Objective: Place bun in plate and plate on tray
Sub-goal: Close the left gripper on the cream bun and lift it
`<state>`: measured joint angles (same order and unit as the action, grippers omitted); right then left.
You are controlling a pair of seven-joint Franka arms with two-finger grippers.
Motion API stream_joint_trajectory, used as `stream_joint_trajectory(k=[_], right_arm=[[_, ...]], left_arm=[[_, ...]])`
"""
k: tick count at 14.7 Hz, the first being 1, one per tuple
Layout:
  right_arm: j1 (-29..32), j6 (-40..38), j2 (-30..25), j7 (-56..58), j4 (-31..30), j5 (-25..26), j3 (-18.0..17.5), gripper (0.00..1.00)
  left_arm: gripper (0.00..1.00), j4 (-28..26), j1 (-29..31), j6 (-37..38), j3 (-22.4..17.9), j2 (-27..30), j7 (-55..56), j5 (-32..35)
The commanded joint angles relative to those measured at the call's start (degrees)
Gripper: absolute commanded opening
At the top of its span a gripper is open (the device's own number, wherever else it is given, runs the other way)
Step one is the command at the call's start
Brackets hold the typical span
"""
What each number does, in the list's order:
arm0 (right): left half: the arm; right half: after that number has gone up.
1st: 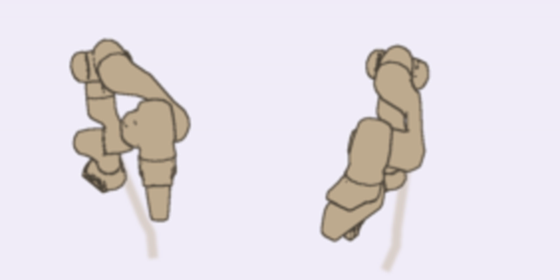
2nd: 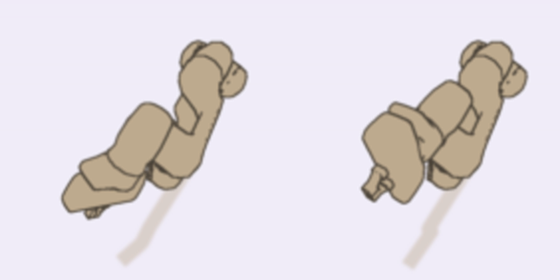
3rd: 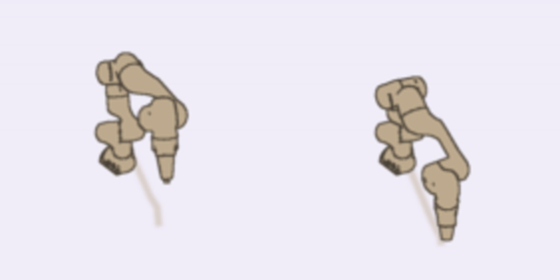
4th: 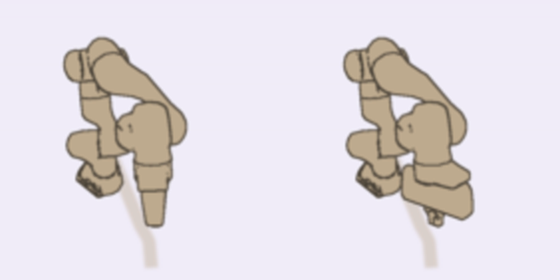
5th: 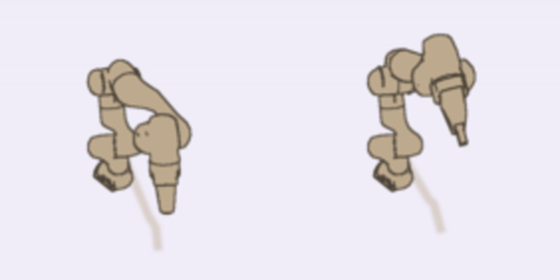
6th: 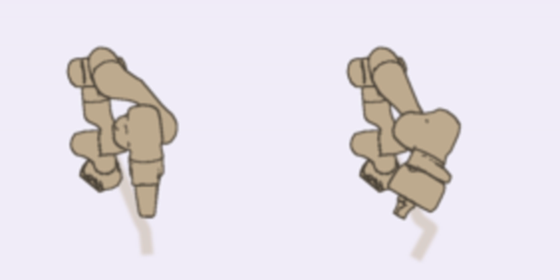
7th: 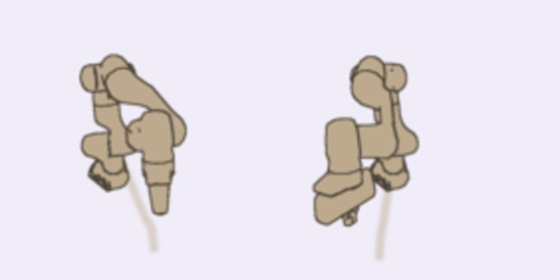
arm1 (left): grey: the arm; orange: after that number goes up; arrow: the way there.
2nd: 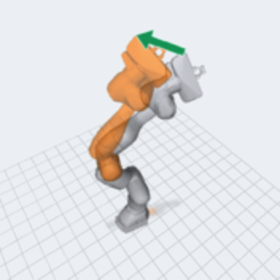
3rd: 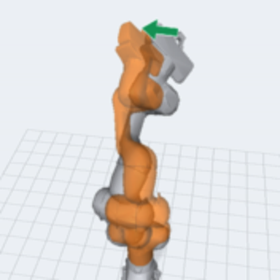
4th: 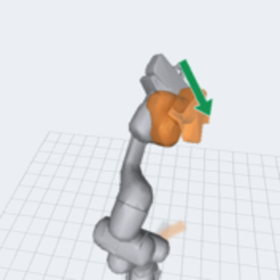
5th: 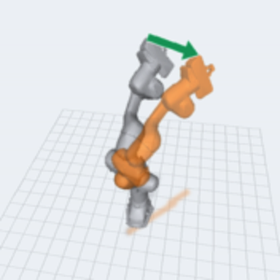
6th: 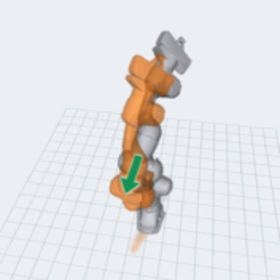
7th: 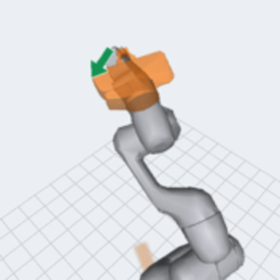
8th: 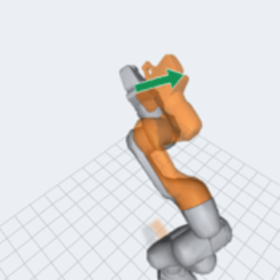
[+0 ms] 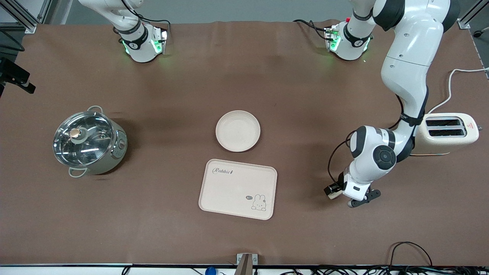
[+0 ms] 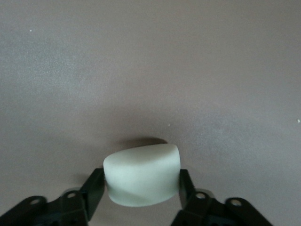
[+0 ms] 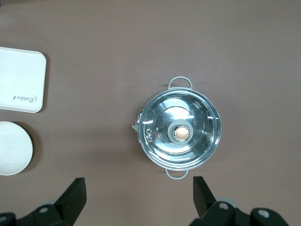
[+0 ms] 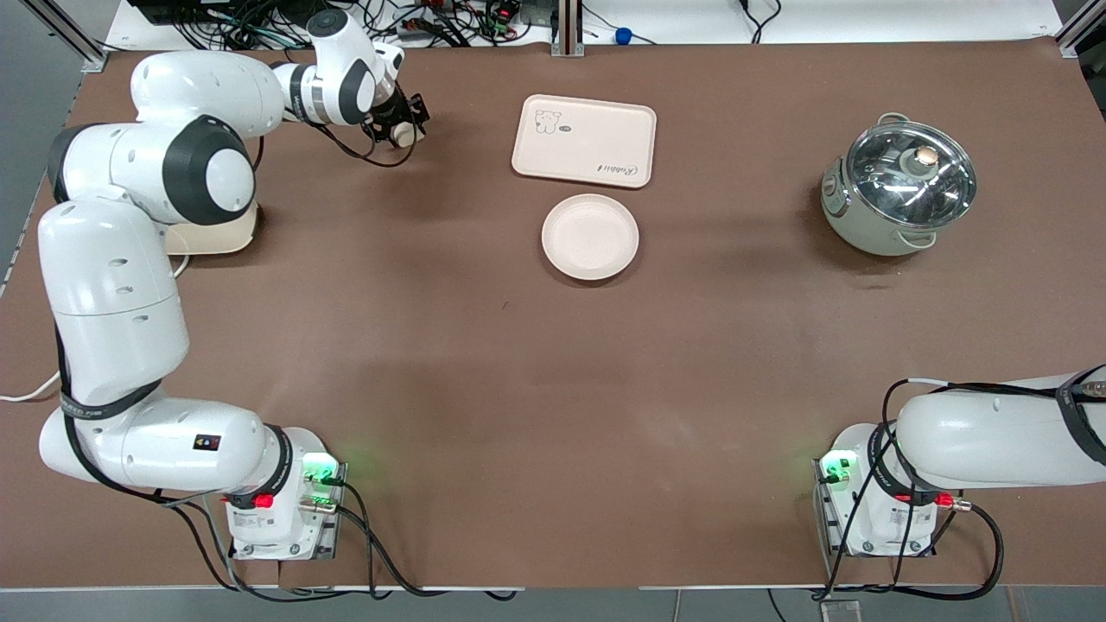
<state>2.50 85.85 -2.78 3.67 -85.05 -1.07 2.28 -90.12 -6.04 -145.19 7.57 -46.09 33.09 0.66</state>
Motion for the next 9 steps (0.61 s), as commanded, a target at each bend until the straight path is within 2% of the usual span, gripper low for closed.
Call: stream_joint_trajectory(k=[1, 3, 6, 9], right_arm=[[-0.1, 0.2, -1.1, -0.8, -0.7, 0.1, -0.1, 1.0], [-0.1, 0.2, -1.1, -0.8, -0.7, 0.1, -0.1, 1.0], [-0.1, 0.1, -1.1, -0.8, -0.7, 0.1, -0.1, 1.0], [-0.1, 0.2, -1.0, -0.8, -0.7, 0.1, -0.1, 1.0]], left_arm=[[0.43, 1.8, -0.4, -0.3, -0.3, -1.2, 0.4, -0.4], [0.29, 1.9, -0.5, -0.3, -0.3, -1.0, 0.4, -0.6], [0.29, 1.7, -1.1, 0.0, 0.3, -0.2, 6.1, -0.3], [0.3, 1.4, -7.9, 2.4, 1.3, 2.4, 15.5, -0.3]])
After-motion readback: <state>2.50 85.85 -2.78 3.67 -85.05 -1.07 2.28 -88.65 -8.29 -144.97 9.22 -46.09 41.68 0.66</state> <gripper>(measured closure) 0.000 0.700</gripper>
